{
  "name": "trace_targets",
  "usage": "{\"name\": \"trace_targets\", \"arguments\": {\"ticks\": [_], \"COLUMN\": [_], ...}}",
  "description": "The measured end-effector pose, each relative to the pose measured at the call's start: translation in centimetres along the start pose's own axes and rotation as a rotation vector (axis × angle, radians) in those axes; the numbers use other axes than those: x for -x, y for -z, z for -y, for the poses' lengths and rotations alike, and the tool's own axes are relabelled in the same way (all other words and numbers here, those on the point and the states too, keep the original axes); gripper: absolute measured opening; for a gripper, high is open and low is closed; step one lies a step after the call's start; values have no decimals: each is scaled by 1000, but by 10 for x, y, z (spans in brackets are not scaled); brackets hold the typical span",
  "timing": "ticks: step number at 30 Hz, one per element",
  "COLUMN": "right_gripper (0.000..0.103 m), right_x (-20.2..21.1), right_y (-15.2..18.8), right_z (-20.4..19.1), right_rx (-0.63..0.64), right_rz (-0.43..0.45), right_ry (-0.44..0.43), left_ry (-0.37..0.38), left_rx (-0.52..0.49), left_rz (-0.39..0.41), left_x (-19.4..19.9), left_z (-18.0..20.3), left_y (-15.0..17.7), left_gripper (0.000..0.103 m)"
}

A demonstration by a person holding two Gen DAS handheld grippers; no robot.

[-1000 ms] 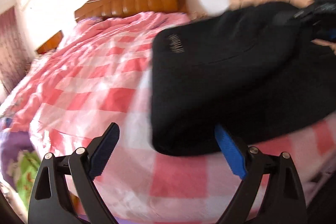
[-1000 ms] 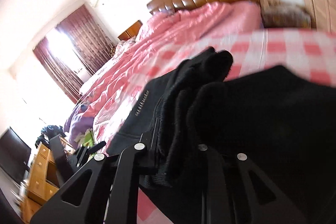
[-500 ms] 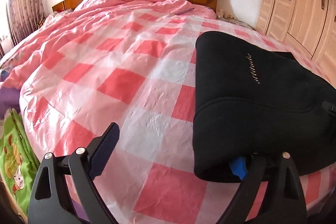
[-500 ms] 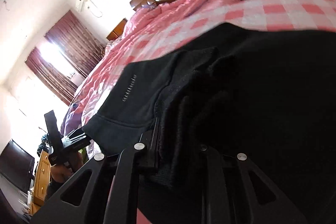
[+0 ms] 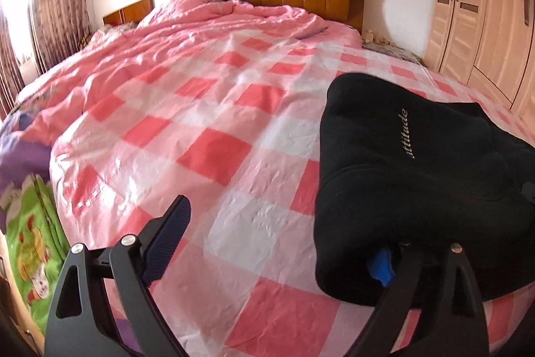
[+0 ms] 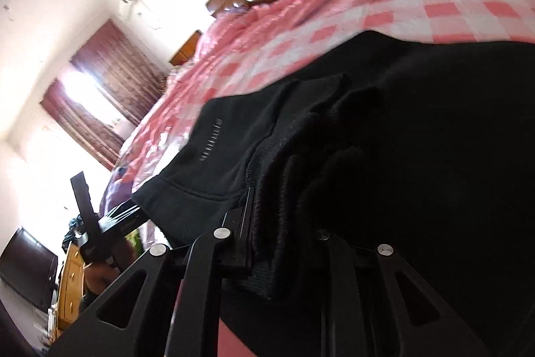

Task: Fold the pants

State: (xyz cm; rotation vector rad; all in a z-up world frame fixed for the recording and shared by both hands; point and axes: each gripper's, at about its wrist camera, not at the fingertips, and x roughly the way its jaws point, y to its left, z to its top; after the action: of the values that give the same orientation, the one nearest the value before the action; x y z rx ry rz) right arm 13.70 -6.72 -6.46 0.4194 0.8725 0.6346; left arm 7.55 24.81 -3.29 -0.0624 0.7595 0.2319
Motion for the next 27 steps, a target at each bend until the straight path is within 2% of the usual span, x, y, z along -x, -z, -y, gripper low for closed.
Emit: {"name": "trace_targets", "arguments": {"ticks": [2,4,7,10,13,14,16,19,20,22,24,27], "right_gripper": [19,19,19,25,65,82,84,84,84,84,84,84], "right_x": [1,5,3,0,15,27,45,53,50,35,12,-21], "right_y": [2,3,5,4,3,3,1,-12,-17,-23,-24,-7], "right_z": [12,8,0,15,13,11,5,-19,-30,-52,-73,-90], "right_rx": [-59,-41,21,-34,-1,14,55,176,215,294,394,547], "right_rz": [5,19,25,20,-8,11,63,110,126,129,87,-31], "right_ry": [-13,5,41,52,61,77,123,231,230,246,278,331], "left_ry": [-8,-24,-16,0,42,55,71,132,161,195,185,213], "left_rx": [-43,-81,-79,-83,-194,-245,-286,-181,-142,-118,-173,-244], "left_rz": [12,16,9,3,1,2,35,117,146,186,169,93], "left_x": [1,3,1,1,19,30,54,85,90,88,69,33], "left_z": [5,10,7,6,8,6,1,-9,-7,13,49,87], "left_y": [4,7,8,11,18,21,24,3,-8,-32,-51,-54], "left_gripper": [92,92,93,93,93,93,93,97,101,101,101,101]}}
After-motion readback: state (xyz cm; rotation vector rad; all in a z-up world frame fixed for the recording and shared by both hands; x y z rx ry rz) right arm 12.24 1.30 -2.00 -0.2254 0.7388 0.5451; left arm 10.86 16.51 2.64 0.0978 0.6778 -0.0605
